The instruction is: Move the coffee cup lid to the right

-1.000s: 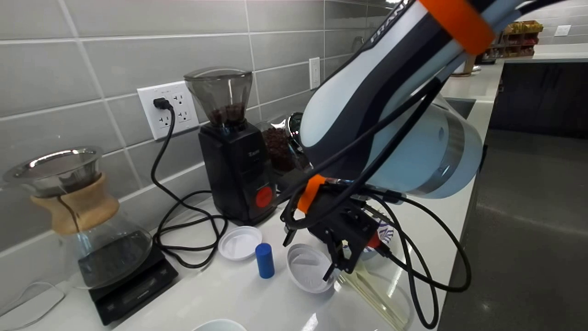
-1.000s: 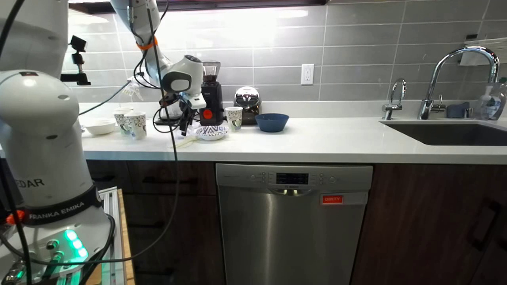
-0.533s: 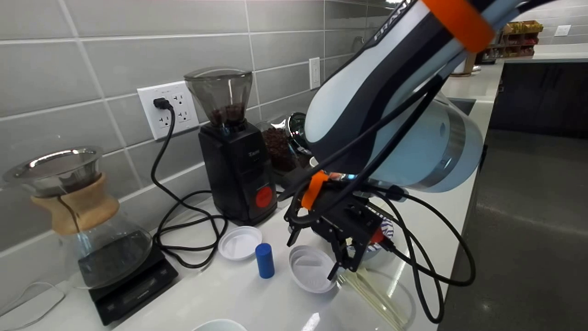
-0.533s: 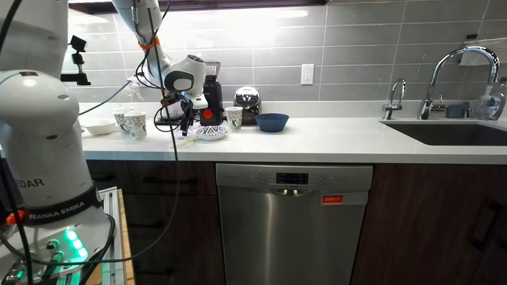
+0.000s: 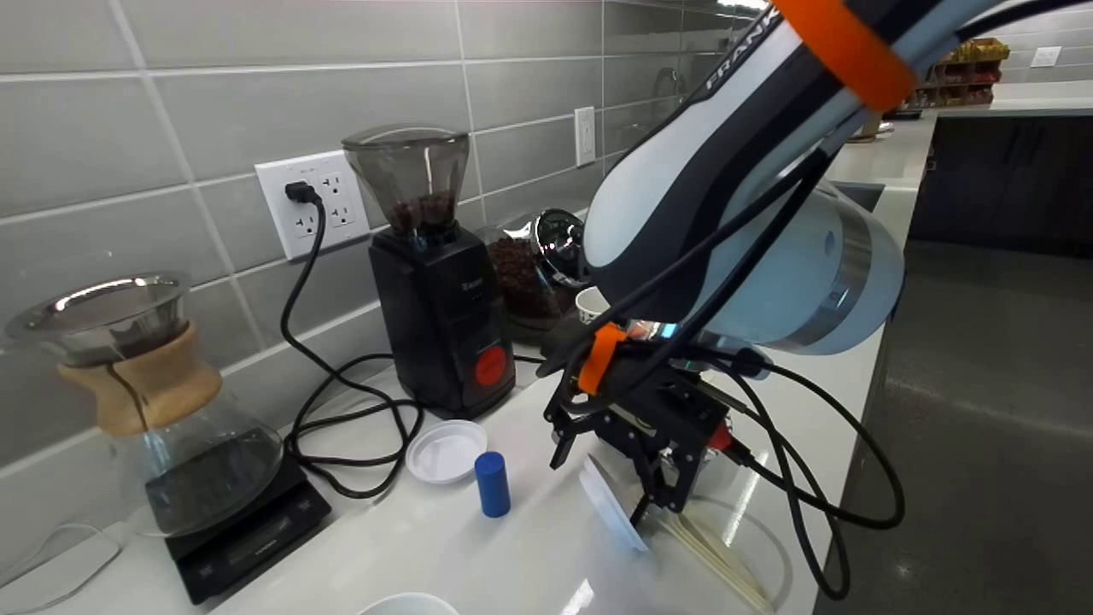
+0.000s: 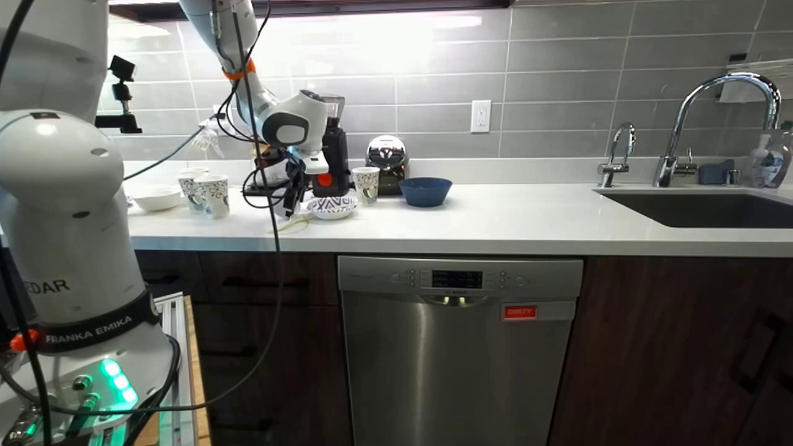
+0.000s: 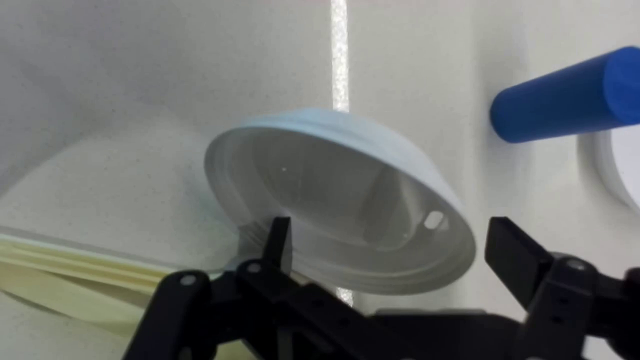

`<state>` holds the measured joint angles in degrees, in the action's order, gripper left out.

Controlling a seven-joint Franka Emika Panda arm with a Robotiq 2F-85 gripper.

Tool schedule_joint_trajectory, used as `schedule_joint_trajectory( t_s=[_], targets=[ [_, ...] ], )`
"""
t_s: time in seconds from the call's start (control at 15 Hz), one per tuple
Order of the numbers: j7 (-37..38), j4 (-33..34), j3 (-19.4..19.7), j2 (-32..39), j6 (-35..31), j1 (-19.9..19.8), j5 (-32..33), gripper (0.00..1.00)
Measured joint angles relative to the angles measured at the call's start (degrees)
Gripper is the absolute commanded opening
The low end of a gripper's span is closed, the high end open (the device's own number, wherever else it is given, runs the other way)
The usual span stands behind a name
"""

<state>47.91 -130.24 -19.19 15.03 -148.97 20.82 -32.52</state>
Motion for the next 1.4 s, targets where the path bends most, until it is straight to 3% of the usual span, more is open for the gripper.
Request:
schedule_joint_trajectory(
  t_s=[0.67, 1.27, 1.33, 1.4],
  targets=[
    [0.00, 0.38, 0.20, 0.00, 0.02, -0.08, 0.01, 0.02],
    [0.00, 0.97, 0.22, 0.00, -0.04, -0.26, -0.09, 0.00],
    [0.00, 1.13, 0.14, -0.04, -0.03, -0.26, -0.15, 0.26],
    [0.00, 1.33, -0.01, -0.21, 0.08, -0.24, -0.15, 0.27]
  ],
)
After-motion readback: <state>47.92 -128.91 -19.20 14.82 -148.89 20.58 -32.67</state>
